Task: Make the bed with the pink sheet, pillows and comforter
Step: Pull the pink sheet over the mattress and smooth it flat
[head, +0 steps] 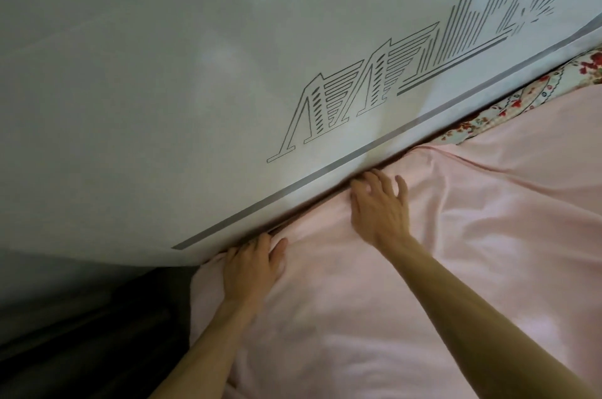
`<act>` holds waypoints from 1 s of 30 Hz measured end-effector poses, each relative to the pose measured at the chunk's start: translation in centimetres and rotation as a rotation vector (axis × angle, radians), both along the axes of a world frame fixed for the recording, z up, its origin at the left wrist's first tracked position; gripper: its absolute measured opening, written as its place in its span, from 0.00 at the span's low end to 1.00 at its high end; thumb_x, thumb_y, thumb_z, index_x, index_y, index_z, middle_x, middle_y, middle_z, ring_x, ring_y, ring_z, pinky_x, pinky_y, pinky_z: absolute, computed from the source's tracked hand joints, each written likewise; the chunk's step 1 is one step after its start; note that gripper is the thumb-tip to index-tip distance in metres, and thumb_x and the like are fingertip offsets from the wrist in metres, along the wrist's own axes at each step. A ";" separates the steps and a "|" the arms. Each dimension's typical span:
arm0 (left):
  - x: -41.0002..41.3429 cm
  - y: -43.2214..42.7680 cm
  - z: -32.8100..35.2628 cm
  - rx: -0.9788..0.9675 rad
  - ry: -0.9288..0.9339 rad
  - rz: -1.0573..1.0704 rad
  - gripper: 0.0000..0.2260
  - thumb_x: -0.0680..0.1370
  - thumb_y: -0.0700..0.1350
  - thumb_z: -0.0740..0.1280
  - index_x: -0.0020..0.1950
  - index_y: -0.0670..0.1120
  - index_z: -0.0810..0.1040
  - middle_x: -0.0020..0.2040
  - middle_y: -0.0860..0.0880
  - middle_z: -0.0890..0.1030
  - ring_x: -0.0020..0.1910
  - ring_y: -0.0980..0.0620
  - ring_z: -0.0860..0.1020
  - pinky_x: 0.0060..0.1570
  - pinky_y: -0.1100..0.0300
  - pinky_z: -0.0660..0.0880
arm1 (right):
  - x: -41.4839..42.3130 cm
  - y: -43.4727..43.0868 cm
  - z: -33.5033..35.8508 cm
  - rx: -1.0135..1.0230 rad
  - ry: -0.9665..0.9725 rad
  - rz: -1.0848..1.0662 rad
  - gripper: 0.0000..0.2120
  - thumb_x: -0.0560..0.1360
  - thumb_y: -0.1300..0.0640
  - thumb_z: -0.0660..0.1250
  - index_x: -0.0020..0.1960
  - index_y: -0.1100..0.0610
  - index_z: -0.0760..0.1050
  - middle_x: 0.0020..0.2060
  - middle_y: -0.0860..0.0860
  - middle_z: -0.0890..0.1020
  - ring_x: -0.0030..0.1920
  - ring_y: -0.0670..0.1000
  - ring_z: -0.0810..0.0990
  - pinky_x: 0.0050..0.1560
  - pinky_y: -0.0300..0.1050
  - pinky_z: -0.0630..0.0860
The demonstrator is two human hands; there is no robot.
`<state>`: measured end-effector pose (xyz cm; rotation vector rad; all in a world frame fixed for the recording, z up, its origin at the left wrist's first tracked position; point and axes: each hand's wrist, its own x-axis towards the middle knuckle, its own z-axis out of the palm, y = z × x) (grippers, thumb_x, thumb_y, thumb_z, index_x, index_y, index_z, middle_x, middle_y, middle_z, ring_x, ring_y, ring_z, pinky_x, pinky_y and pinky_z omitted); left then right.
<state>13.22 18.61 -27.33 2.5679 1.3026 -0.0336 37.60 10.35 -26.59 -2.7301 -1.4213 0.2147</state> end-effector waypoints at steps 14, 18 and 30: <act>-16.0 1.4 1.1 -0.493 0.028 0.310 0.25 0.76 0.71 0.49 0.56 0.55 0.72 0.49 0.53 0.80 0.50 0.52 0.79 0.61 0.49 0.72 | -17.4 2.4 1.3 -0.136 0.185 0.385 0.20 0.78 0.46 0.60 0.69 0.48 0.71 0.70 0.49 0.73 0.74 0.53 0.65 0.73 0.61 0.57; -16.8 2.4 1.1 -0.866 -0.174 0.564 0.22 0.77 0.67 0.56 0.59 0.53 0.75 0.53 0.54 0.79 0.50 0.53 0.78 0.53 0.54 0.76 | -21.7 3.8 1.8 -0.187 0.211 0.449 0.23 0.79 0.43 0.56 0.73 0.46 0.64 0.74 0.47 0.67 0.76 0.51 0.60 0.76 0.61 0.50; -18.3 3.7 -1.5 -0.479 -0.212 0.646 0.19 0.81 0.58 0.57 0.69 0.52 0.69 0.69 0.47 0.71 0.67 0.44 0.70 0.67 0.46 0.66 | -25.4 3.2 0.6 -0.052 0.075 0.173 0.21 0.80 0.47 0.58 0.71 0.53 0.69 0.72 0.52 0.70 0.75 0.54 0.63 0.75 0.60 0.58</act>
